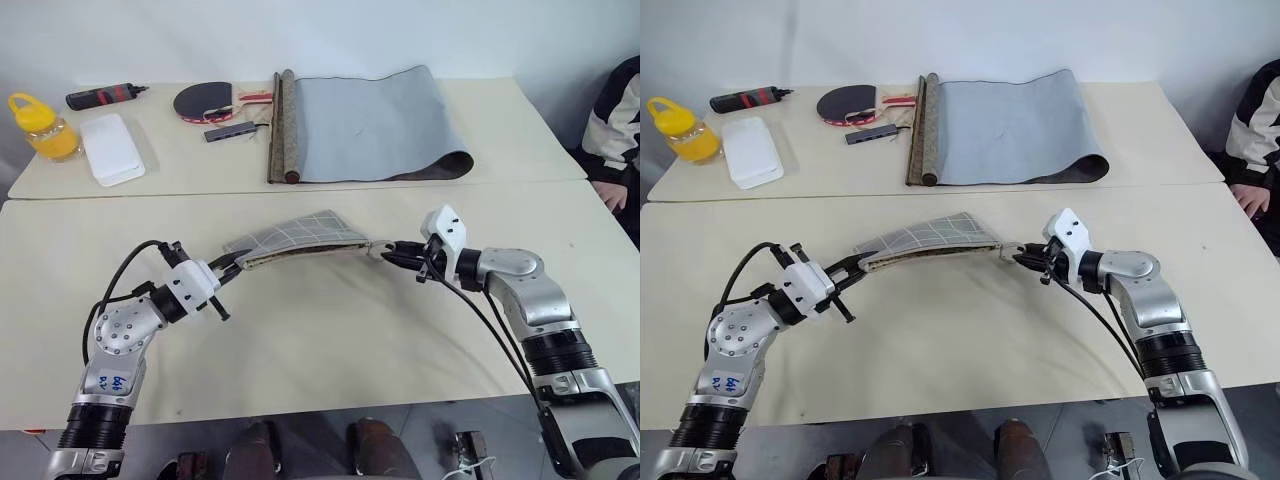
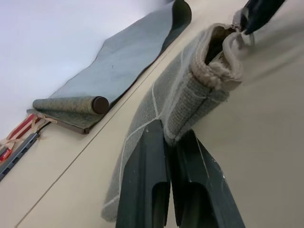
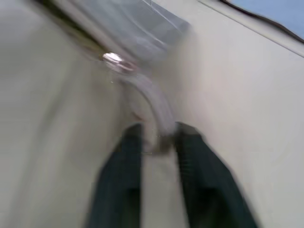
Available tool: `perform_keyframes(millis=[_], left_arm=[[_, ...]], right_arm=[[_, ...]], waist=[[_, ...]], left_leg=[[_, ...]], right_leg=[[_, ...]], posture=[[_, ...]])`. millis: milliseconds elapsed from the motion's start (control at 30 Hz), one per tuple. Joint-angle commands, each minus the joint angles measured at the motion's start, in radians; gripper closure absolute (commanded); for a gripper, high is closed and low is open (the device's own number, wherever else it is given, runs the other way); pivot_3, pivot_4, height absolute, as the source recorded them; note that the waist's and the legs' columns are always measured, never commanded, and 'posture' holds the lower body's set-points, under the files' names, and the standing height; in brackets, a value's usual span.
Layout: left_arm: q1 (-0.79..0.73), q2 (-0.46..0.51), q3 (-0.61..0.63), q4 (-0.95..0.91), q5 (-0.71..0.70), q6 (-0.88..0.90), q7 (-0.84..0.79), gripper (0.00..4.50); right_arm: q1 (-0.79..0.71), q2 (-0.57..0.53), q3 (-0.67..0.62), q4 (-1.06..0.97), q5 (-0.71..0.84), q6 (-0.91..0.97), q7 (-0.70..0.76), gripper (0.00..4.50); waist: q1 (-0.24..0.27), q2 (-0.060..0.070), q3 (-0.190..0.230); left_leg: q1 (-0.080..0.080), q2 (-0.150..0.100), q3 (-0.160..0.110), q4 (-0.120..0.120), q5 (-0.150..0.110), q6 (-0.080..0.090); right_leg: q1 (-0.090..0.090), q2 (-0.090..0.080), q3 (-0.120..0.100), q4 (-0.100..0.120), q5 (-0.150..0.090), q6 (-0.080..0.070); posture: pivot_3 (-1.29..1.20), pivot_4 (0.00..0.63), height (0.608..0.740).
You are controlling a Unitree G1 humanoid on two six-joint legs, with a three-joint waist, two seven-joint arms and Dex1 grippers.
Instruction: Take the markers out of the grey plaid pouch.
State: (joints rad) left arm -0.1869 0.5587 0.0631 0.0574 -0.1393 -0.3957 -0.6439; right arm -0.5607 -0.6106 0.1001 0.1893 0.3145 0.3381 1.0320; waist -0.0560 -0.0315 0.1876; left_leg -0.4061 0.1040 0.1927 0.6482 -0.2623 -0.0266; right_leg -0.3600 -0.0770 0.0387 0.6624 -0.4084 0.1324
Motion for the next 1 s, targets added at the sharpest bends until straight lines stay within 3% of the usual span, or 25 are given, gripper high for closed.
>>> perform_keyframes(millis=[33,333,433,567,633,833,1000], left_arm=[[-0.002,-0.011,-0.006,-0.024,0.017,-0.013,0.012,4.50],[-0.019,-0.060,-0.024,0.005,0.060,-0.015,0.038,4.50],[-0.023,-0.069,-0.036,0.010,0.074,-0.022,0.044,4.50],[-0.026,-0.077,-0.038,0.002,0.072,-0.013,0.047,4.50],[-0.026,-0.079,-0.041,-0.008,0.070,-0.005,0.049,4.50],[-0.028,-0.088,-0.058,-0.034,0.072,0.010,0.046,4.50],[-0.027,-0.087,-0.070,-0.045,0.079,0.012,0.046,4.50]], right_arm=[[0.005,-0.066,-0.054,-0.120,0.079,0.050,0.094,2.49],[-0.052,0.001,-0.101,-0.234,0.097,-0.003,0.017,2.49],[-0.057,0.054,-0.085,-0.241,0.074,-0.027,-0.033,3.09],[-0.037,0.063,-0.075,-0.253,0.070,-0.048,-0.023,4.47],[-0.018,0.072,-0.044,-0.279,0.053,-0.062,-0.021,4.47],[0.010,0.079,0.094,-0.184,-0.185,-0.311,-0.064,4.47],[-0.029,0.126,0.093,-0.125,-0.208,-0.346,-0.111,4.47]], waist=[[0.001,0.000,0.000],[-0.003,0.000,0.000],[-0.001,0.000,0.000],[0.003,0.000,0.000],[0.003,0.000,0.000],[-0.004,0.000,0.000],[-0.005,0.000,0.000]], left_leg=[[0.000,0.000,0.000,0.000,0.000,0.000],[0.000,0.000,-0.001,0.001,0.000,0.000],[0.000,0.000,-0.002,0.001,0.000,0.000],[0.000,0.000,-0.002,0.000,0.000,0.000],[0.000,0.000,-0.002,0.001,0.000,0.000],[0.000,0.000,0.000,0.001,0.000,0.000],[0.000,0.000,0.002,0.002,0.000,0.000]], right_leg=[[0.000,0.000,0.000,0.000,0.000,0.000],[0.000,0.000,0.001,0.000,0.000,0.000],[0.000,0.000,0.001,0.000,0.000,0.000],[-0.001,0.000,0.001,0.000,0.000,0.000],[0.000,0.000,0.000,0.000,0.000,0.000],[0.000,0.000,0.000,0.000,0.000,0.000],[0.000,0.000,0.001,0.001,0.000,0.000]], posture=[[0.00,0.150,0.740],[0.00,0.150,0.740],[0.00,0.150,0.740],[0.00,0.150,0.740],[0.00,0.150,0.740],[0.00,0.150,0.740],[0.00,0.150,0.740]])
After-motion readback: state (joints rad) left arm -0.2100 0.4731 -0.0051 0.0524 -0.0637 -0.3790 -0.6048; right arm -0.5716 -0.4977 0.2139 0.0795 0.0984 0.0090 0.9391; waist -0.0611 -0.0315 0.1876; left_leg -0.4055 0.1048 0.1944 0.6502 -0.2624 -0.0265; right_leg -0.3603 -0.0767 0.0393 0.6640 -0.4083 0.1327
